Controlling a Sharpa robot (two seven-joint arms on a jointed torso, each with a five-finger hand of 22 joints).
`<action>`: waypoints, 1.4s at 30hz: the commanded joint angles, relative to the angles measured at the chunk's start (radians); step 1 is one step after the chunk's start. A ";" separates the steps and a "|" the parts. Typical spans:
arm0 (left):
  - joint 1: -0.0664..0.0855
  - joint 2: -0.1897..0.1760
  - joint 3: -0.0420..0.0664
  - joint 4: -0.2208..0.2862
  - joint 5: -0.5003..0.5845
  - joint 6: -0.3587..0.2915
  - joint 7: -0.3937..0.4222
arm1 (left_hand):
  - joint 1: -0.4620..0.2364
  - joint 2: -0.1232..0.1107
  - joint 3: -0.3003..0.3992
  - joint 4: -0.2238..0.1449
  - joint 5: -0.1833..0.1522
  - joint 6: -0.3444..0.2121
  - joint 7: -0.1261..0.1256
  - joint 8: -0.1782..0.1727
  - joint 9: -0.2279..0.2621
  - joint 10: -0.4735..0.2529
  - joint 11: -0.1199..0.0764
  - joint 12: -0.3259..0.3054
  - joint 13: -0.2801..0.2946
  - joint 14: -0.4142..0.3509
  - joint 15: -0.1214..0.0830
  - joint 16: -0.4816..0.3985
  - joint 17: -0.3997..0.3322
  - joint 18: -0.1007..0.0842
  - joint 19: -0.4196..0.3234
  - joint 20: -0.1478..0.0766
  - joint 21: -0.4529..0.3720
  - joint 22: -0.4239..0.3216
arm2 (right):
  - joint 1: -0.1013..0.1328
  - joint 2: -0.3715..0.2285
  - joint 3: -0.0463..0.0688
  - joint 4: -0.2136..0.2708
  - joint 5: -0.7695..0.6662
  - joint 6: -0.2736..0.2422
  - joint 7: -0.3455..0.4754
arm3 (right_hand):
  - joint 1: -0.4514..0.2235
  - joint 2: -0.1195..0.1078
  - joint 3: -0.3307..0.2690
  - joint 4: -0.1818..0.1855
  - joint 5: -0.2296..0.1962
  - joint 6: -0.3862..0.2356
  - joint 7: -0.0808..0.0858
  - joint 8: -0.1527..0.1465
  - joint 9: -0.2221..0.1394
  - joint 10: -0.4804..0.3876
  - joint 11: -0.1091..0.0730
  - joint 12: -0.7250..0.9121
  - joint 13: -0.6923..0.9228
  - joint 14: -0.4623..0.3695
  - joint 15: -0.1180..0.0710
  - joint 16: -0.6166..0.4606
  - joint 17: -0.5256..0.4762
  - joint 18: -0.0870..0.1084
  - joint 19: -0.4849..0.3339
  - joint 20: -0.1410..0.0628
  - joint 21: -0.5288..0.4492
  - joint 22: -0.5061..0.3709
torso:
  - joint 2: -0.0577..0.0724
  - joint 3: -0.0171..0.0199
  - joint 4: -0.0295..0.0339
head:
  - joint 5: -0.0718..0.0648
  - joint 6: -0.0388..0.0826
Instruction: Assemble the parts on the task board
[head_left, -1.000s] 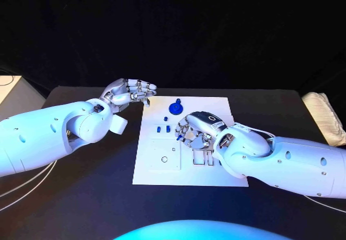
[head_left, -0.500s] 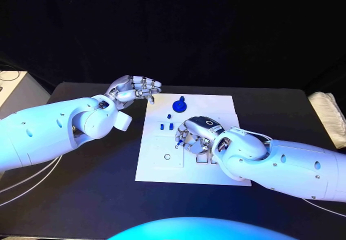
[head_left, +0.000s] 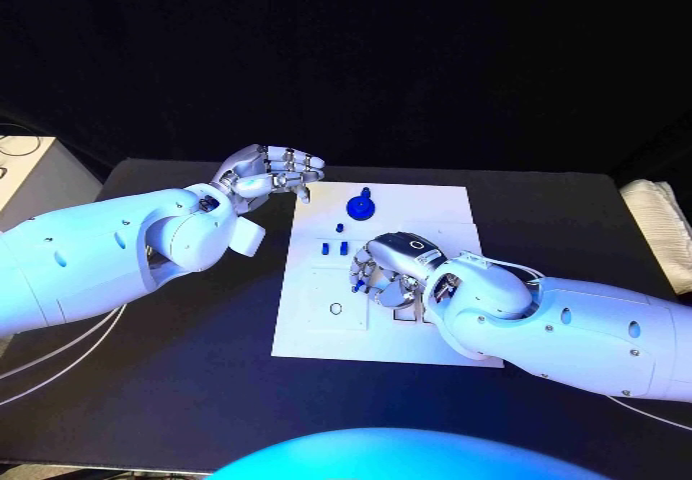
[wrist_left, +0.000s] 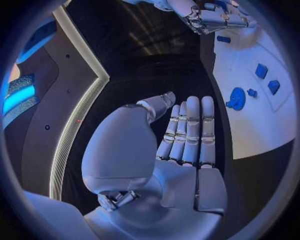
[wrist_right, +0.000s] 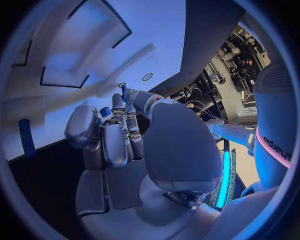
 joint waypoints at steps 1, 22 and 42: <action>0.000 0.000 0.001 0.001 0.006 0.010 0.009 | -0.002 0.007 -0.005 0.000 0.000 -0.006 0.002 -0.006 0.002 -0.006 0.002 0.007 -0.001 -0.006 -0.001 -0.005 -0.001 0.014 0.006 0.001 -0.003 -0.001 | -0.002 0.003 0.000 -0.003 -0.015 0.017 0.002 | 0.000 0.012 0.005 -0.004 0.003 0.006 0.002 0.003 0.002 0.046 -0.038 0.002 0.001 0.037 -0.007 -0.004 -0.001 -0.016 0.003 0.000 0.001 0.002 | 0.000 -0.0004 -0.0004 | 0.000 0.000; 0.000 -0.005 0.001 0.003 0.006 0.015 0.003 | -0.003 0.007 -0.006 0.000 0.000 -0.006 0.002 -0.006 0.002 -0.007 0.002 0.007 -0.002 -0.005 -0.001 -0.006 -0.002 0.014 0.007 0.001 -0.005 -0.002 | -0.016 0.019 -0.001 -0.026 -0.047 0.007 -0.023 | -0.001 0.013 0.006 -0.006 0.002 0.005 0.003 0.003 0.003 0.047 -0.038 0.000 0.001 0.037 -0.006 -0.004 -0.001 -0.017 0.005 0.000 0.007 0.005 | 0.001 -0.0011 -0.0006 | 0.003 -0.009; 0.000 -0.007 0.001 0.005 0.006 0.018 -0.002 | -0.004 0.008 -0.008 0.001 0.000 -0.006 0.002 -0.006 0.002 -0.009 0.003 0.008 -0.002 -0.005 -0.001 -0.007 -0.002 0.014 0.008 0.002 -0.008 -0.004 | -0.017 0.028 -0.001 -0.026 -0.040 0.054 0.004 | -0.025 0.011 -0.002 -0.009 -0.004 -0.008 0.008 0.000 0.011 0.035 -0.031 -0.023 -0.002 0.036 0.000 -0.005 -0.005 -0.015 -0.002 0.005 -0.008 0.002 | -0.001 -0.0009 0.0002 | 0.001 -0.014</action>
